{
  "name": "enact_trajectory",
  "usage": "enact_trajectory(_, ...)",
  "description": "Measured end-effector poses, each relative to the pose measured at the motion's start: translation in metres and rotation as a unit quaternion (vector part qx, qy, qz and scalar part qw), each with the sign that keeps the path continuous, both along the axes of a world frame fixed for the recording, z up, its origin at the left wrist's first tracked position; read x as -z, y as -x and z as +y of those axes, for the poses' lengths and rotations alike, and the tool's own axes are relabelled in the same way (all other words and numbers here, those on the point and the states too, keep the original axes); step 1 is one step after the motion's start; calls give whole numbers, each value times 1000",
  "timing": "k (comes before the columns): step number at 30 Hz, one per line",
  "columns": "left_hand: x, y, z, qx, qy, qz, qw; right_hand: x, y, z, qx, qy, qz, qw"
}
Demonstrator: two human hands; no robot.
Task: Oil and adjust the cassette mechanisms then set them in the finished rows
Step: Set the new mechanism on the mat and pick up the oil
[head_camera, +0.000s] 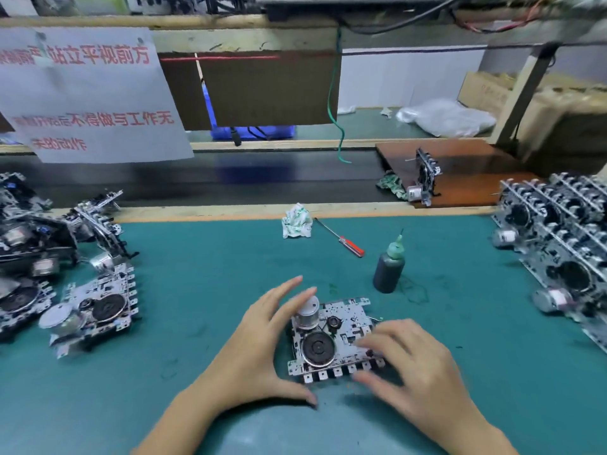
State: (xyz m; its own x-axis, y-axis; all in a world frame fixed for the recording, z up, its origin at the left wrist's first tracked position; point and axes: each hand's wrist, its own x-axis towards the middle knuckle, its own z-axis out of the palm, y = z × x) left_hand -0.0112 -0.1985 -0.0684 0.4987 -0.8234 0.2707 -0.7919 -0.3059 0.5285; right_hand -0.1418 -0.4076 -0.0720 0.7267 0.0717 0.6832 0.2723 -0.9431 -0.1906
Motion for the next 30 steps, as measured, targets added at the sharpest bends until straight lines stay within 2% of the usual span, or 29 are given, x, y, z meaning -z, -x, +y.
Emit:
enact_trajectory(1, 3, 1, 0, -2, -1, 69, 998, -2, 0, 0, 18, -57, -1, 998)
enact_trajectory(2, 5, 2, -1, -6, -3, 104, 995, -3, 0, 0, 38, -103, 1, 994)
enact_trajectory(7, 7, 5, -5, -15, 19, 127, 992, -2, -1, -7, 120, -269, 26, 955)
enact_trajectory(11, 8, 5, -2, -25, 20, 164, 986, 4, -1, -14, 161, -336, 49, 927)
enact_trajectory(17, 6, 6, -2, -41, 7, 184, 982, 6, -1, -12, 171, -338, 78, 922)
enact_trajectory(21, 1, 13, -9, -60, 6, 81, 995, 6, -2, -11, 176, -325, 85, 925)
enact_trajectory(23, 0, 13, -10, -67, 1, 57, 996, 6, -2, -11, 181, -319, 86, 926)
enact_trajectory(30, 6, 7, -4, -58, -10, 126, 990, 1, 0, -8, 151, -303, 82, 937)
